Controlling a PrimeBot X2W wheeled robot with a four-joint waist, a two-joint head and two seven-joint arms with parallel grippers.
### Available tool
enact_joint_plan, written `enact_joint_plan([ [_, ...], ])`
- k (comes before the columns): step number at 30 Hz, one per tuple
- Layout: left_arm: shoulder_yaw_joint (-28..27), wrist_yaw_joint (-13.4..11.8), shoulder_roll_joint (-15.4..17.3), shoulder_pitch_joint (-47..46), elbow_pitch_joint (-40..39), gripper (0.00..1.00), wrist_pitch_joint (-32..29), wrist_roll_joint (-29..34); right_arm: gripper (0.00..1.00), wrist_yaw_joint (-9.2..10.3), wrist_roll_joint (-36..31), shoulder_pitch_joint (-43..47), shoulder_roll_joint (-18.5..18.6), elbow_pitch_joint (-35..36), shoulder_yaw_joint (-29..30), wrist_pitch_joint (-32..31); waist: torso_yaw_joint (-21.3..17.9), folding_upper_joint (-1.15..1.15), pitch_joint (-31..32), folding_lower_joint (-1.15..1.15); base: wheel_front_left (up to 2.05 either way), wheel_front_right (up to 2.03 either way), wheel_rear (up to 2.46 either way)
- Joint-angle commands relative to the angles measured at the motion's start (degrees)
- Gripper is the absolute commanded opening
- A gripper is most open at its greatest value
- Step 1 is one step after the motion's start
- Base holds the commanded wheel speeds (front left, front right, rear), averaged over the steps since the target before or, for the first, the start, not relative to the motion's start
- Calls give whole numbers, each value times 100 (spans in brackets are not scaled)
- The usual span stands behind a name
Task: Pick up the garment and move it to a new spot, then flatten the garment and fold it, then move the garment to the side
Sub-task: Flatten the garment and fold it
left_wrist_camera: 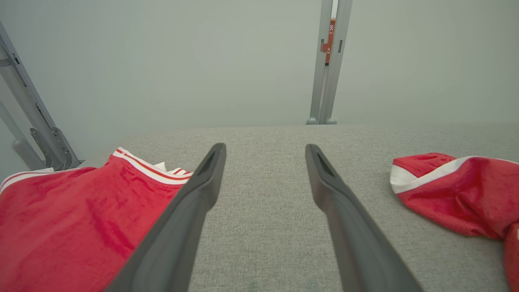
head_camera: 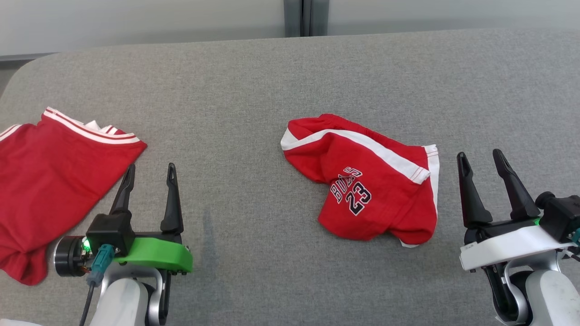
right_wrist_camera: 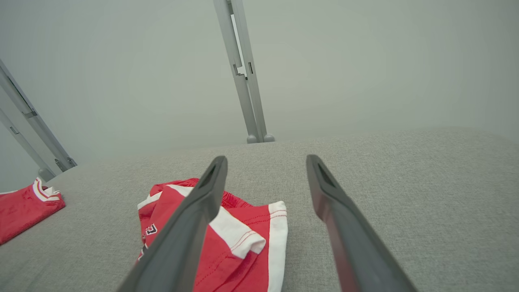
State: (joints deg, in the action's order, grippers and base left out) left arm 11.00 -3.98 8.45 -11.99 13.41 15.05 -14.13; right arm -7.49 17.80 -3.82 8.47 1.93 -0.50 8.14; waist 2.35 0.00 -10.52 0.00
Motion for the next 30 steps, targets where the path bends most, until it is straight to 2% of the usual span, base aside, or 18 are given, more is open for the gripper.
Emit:
enact_joint_plan([
  [1,-2,-22,50,72,17,100,18,-17,100,-1,-32,54,-2,36,10,-24,5,0,-2,0,0,0,0],
  [12,43,-44,64,28,8,100,18,-35,100,-1,11,42,11,76,-20,-128,10,0,-47,0,0,0,0],
  [17,147,69,78,-217,-19,100,-46,-9,100,-1,23,-22,37,109,-28,-162,20,0,-177,0,0,0,0],
  [24,576,407,-71,-1023,49,100,-544,39,100,-1,73,-177,85,176,-177,-188,-75,0,-554,0,0,0,0],
  [30,1080,842,-316,-2147,786,100,-1312,-84,100,-1,154,-433,132,110,-405,-115,-372,0,-959,0,0,0,0],
])
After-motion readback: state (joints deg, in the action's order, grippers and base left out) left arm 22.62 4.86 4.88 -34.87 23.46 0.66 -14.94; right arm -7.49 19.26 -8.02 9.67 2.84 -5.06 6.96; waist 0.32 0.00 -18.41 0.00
